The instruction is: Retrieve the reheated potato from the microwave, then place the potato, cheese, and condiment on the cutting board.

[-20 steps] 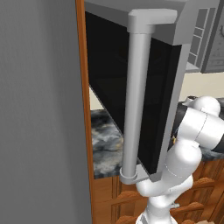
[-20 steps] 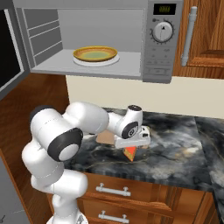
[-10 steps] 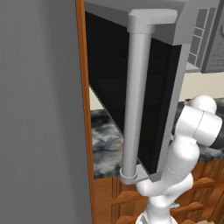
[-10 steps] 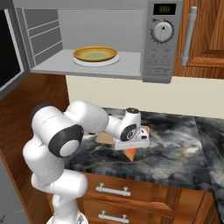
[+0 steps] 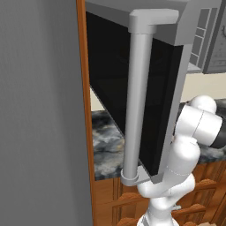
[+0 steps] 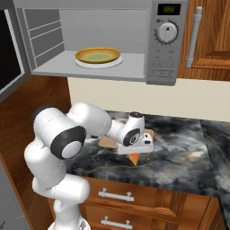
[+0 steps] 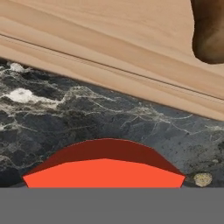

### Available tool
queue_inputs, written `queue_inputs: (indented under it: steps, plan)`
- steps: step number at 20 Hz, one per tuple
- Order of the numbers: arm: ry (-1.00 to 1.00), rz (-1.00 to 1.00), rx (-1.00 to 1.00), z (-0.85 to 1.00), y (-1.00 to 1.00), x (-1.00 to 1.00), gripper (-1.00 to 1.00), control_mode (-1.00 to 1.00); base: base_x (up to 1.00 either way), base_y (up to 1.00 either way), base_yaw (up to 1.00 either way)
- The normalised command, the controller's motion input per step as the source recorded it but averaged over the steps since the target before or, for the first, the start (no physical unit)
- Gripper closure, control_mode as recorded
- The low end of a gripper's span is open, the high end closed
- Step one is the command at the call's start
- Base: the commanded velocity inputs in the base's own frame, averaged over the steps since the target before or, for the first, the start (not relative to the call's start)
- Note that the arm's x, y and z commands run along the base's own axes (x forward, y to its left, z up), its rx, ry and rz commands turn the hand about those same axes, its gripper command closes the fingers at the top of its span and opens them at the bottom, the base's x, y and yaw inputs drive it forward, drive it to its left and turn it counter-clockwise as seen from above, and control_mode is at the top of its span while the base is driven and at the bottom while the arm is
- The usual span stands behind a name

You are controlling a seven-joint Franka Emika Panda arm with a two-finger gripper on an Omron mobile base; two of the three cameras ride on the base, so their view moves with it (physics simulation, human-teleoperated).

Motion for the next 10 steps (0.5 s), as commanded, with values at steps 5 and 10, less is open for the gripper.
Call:
queue_inputs:
  steps: [5, 10]
  plan:
    - [-0.01, -0.02, 0.0, 0.01, 0.0, -0.02, 1.0, -1.0, 0.0, 0.0, 0.0]
    - [-0.02, 0.0, 0.0, 0.2, 0.04, 0.02, 1.0, -1.0, 0.0, 0.0, 0.0]
